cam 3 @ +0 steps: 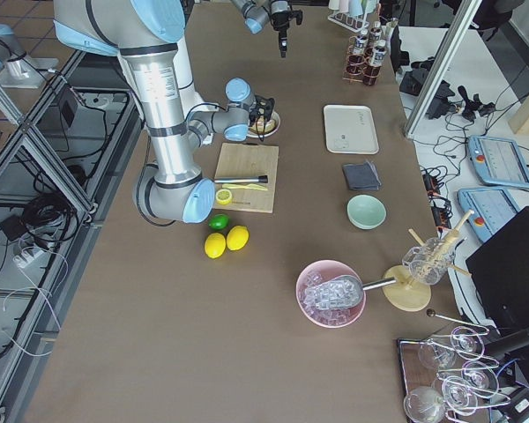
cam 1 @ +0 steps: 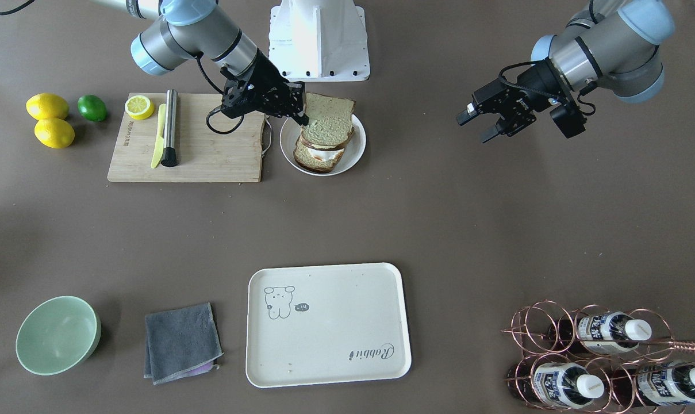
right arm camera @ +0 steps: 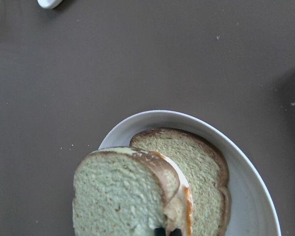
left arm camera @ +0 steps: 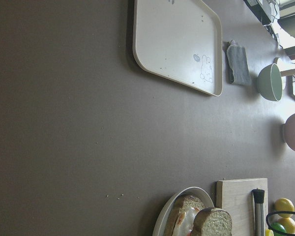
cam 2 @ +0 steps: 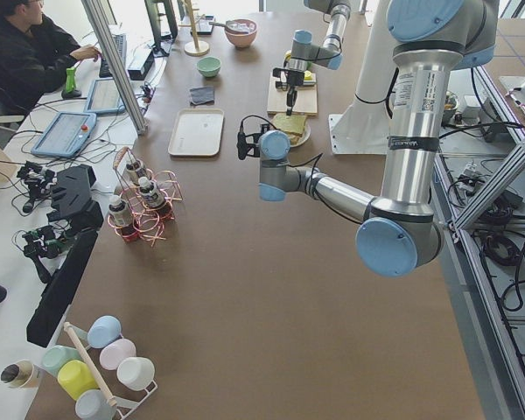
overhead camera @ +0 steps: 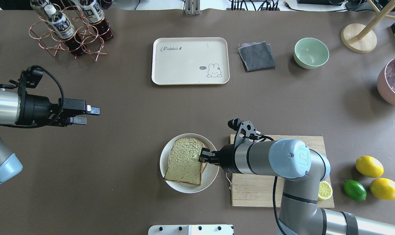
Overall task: Make sandwich and place on tray
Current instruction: 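Carry the bread slice over the egg toast and lower it onto the plate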
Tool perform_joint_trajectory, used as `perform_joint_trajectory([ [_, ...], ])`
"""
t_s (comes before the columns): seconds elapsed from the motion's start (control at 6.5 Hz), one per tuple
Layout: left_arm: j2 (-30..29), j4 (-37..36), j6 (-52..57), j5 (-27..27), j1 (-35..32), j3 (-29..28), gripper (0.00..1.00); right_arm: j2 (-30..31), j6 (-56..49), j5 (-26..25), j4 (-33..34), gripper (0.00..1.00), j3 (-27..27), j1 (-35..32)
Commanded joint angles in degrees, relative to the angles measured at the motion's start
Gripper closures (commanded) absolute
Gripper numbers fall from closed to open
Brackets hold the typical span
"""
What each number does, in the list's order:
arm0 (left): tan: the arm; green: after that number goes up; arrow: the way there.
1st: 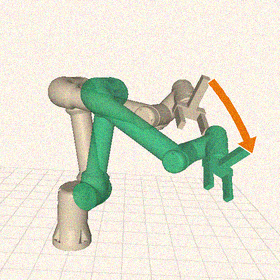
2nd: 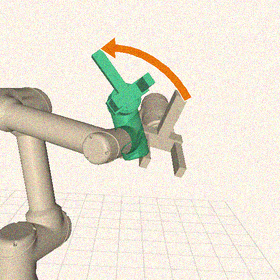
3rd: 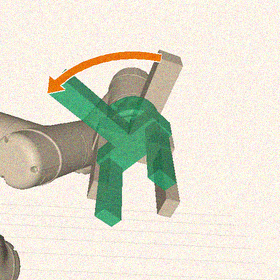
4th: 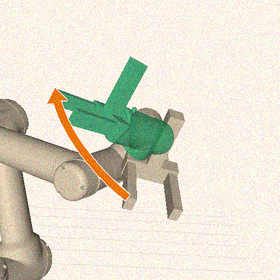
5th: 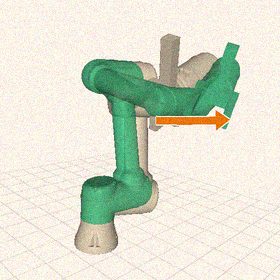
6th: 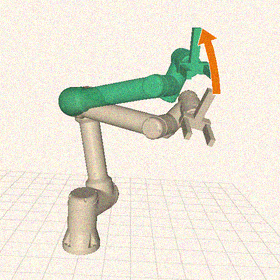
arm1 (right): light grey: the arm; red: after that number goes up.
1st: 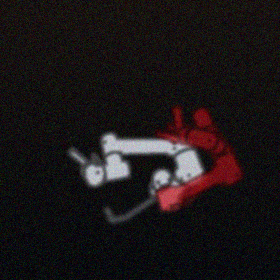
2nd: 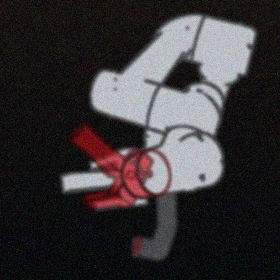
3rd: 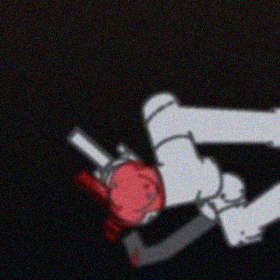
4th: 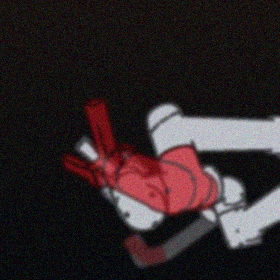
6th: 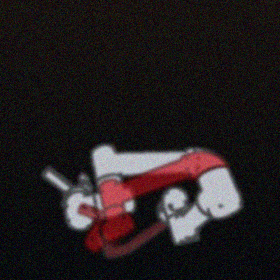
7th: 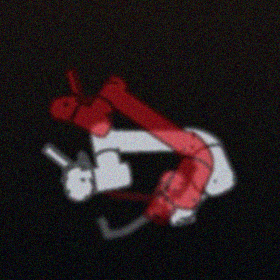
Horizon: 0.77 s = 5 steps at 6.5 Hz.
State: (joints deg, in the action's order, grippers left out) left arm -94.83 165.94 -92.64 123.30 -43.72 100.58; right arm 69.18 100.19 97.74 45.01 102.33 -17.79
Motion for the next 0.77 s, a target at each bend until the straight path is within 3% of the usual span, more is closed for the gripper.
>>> perform_joint_trajectory([
  [0.0, 0.0, 0.0, 0.0, -0.2, 0.1, 0.0, 0.02, 0.2, 3.2, -1.8, 0.1, 1.0, -0.4, 0.4],
  [0.46, 0.0, 0.0, 0.0, -0.3, 0.3, 0.0, 0.02, -0.4, 4.7, -5.9, -0.1, 1.0, -2.7, 2.1],
  [0.62, 0.0, 0.0, 0.0, -0.3, 0.3, -0.1, 0.02, -0.4, 4.7, -5.8, -0.2, 0.93, -2.6, 2.1],
])
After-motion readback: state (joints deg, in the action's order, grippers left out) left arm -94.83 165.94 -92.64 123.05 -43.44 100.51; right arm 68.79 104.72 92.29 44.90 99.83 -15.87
